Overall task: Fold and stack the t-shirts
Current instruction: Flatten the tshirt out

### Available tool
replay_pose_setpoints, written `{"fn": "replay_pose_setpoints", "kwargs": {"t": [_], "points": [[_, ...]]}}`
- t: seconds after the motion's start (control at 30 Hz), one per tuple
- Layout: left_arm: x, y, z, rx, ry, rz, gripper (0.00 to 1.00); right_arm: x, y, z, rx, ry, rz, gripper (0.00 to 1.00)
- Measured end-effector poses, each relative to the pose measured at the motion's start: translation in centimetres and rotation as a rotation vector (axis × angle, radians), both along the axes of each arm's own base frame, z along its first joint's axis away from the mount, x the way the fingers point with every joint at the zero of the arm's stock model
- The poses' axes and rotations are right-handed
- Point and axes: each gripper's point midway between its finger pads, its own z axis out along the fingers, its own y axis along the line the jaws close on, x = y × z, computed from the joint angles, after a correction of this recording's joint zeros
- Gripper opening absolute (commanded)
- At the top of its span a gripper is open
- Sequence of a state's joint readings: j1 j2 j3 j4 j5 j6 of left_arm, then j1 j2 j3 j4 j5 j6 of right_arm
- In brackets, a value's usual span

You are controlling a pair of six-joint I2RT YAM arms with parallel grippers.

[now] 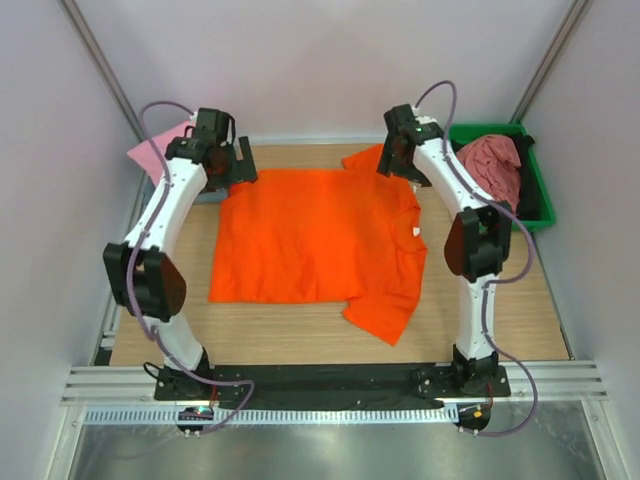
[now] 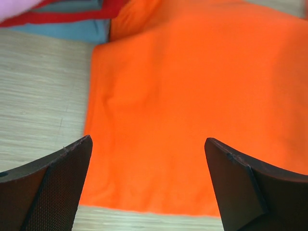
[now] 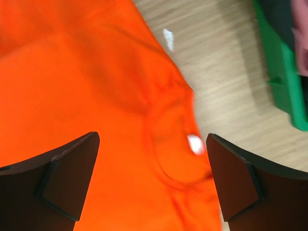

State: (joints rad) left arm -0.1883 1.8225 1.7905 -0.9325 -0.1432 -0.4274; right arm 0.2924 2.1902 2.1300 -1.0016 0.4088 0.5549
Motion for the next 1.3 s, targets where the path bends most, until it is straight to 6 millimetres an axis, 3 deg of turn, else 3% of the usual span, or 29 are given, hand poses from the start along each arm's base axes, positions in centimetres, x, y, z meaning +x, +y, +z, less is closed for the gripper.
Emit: {"fn": "replay_pose_setpoints", "kwargs": {"t": [0.13, 0.23, 0.33, 0.43, 0.53, 0.63, 0.8, 0.97, 1.03, 1.2, 1.3], "points": [[-2.9, -1.5, 7.1, -0.055, -0.193, -0.06, 1.0, -3.6, -2.3, 4.4, 0.033, -0.082, -0.024, 1.0], [-5.6, -1.3, 8.2, -0.078, -0.248, -0.076, 1.0, -5.2, -3.1, 6.7, 0.084, -0.164, -0.026, 1.0], [-7.8, -0.9, 4.9, -0.08, -0.192, -0.08, 1.0, -6.5, -2.0, 5.3, 0.162, -0.171, 0.025, 1.0], [-9.7, -0.7, -0.9, -0.071, -0.062, -0.075, 1.0, -8.6, 0.8, 0.3, 0.28, -0.094, 0.122, 1.0], [-11.8, -0.7, -5.4, -0.075, 0.074, -0.053, 1.0, -11.8, 3.2, -4.8, 0.391, 0.024, 0.2, 1.0], [-12.1, -1.0, -7.1, -0.104, 0.112, -0.015, 1.0, -14.0, 5.1, -7.0, 0.47, 0.09, 0.258, 1.0], [-12.5, -1.1, -10.1, -0.139, 0.123, 0.059, 0.98, -15.3, 7.6, -8.5, 0.548, 0.089, 0.334, 1.0], [-13.1, -0.8, -14.2, -0.126, 0.185, 0.106, 0.96, -16.8, 7.1, -10.7, 0.551, 0.121, 0.315, 1.0], [-12.8, -0.8, -15.4, -0.124, 0.203, 0.122, 0.96, -16.5, 6.6, -10.7, 0.552, 0.094, 0.298, 1.0], [-12.2, -1.0, -17.1, -0.124, 0.226, 0.136, 0.95, -16.7, 5.2, -10.8, 0.557, 0.041, 0.22, 0.99], [-11.9, -1.4, -17.0, -0.14, 0.214, 0.146, 0.94, -17.5, 3.3, -10.7, 0.561, 0.006, 0.147, 1.0]]}}
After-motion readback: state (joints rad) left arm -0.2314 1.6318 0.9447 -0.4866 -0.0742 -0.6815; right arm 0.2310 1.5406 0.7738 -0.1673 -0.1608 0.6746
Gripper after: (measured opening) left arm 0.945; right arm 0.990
